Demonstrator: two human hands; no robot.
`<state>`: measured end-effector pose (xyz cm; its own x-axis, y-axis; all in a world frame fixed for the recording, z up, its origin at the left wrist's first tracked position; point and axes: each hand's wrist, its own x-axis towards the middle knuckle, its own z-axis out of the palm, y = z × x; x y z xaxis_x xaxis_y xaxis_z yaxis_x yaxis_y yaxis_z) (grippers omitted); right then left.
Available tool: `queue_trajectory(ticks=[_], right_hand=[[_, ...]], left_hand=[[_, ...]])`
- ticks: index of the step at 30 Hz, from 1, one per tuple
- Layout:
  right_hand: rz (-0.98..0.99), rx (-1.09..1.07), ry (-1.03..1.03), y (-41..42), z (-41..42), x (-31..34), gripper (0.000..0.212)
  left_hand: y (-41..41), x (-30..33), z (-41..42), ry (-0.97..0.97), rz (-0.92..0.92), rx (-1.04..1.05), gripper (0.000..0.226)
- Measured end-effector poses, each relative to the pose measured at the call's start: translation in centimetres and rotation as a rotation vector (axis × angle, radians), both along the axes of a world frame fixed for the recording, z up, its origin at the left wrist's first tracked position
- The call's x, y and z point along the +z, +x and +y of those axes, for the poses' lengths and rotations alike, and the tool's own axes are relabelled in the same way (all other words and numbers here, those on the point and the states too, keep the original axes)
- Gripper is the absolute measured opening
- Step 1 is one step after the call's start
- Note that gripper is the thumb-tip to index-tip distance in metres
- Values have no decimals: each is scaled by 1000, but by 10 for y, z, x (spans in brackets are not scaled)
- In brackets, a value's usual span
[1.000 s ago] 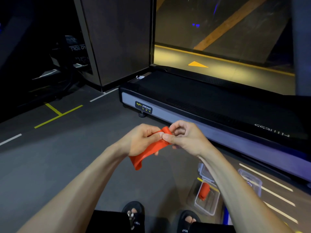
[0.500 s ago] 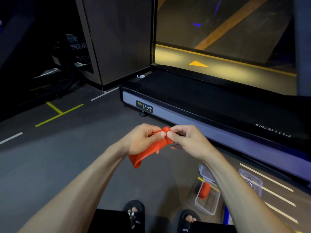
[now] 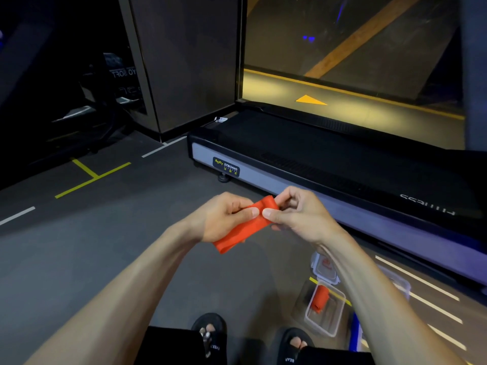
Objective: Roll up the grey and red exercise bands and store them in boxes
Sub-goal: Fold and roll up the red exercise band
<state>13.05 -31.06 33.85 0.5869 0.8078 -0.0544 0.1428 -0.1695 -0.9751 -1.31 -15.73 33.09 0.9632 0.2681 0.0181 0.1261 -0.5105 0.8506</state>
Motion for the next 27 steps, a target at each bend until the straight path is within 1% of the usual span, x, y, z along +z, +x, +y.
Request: queue_trajectory(ticks=[3,8,11,14,16,21,24,27], right_hand=[[-70,-6,-29,0,3,-2,32],[-74,34,-27,-5,6,0,40],[-93,39,-36,-7,6,1,40],[-93,70,-88,-6,3,2,41],[-91,108,-111,-7,2,2,38],[-75,247,-180,-5,-7,4,23],[-37,225,-166,-3,-9,3,20],[32,170,-123,-3,-7,2,18]], left_hand=[[2,-1,0,20,-18,-15,35],[3,-1,-3,-26,-21,-8,34],[3,-1,-2,-56,-11,-7,35],[3,-2,-3,-79,5,-32,36],[4,-4,-4,-91,18,-32,36],[1,-6,-1,-29,9,-1,35],[1,-6,-4,17,24,18,33],[5,-6,-5,28,51,46,41]])
